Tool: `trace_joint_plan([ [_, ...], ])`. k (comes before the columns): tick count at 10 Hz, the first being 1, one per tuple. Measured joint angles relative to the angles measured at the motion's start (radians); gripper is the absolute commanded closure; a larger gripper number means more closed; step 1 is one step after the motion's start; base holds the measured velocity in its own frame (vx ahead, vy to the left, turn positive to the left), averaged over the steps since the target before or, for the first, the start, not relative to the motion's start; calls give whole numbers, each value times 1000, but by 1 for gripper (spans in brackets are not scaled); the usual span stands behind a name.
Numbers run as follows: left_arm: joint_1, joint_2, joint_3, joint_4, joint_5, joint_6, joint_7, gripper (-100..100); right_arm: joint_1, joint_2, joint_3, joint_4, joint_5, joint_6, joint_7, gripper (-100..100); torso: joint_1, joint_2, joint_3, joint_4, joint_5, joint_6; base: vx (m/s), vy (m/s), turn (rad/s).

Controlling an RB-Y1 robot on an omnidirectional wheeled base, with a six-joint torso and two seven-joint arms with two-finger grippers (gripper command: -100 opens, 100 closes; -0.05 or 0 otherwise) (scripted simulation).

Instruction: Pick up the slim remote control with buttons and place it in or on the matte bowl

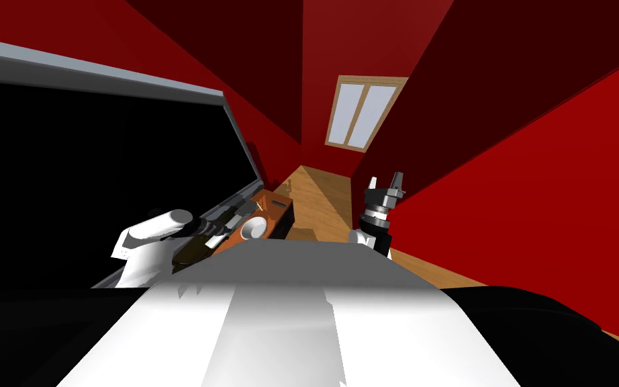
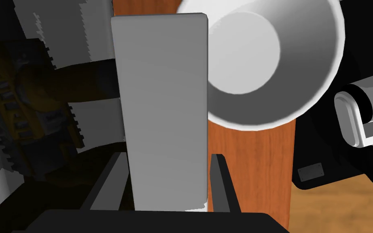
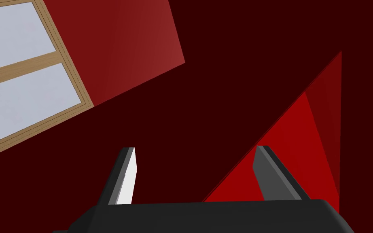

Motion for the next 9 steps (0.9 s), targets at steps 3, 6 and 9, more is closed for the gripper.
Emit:
trace_joint_plan([
  [3, 36, -6, -13, -17, -40, 51, 18, 100, 0, 0, 0, 0, 0, 0, 0, 0, 1, 0, -1, -1, 1, 0, 127, -76, -147],
  [6, 72, -17, -36, -16, -102, 103, 40, 100, 0, 0, 0, 0, 0, 0, 0, 0, -2, -2, -2, -2, 1, 0, 127, -115, -155],
  [9, 84, -22, -45, -12, -121, 123, 45, -100, 0, 0, 0, 0, 0, 0, 0, 0, 4, 6, 2, 0, 1, -1, 18, -23, -4],
])
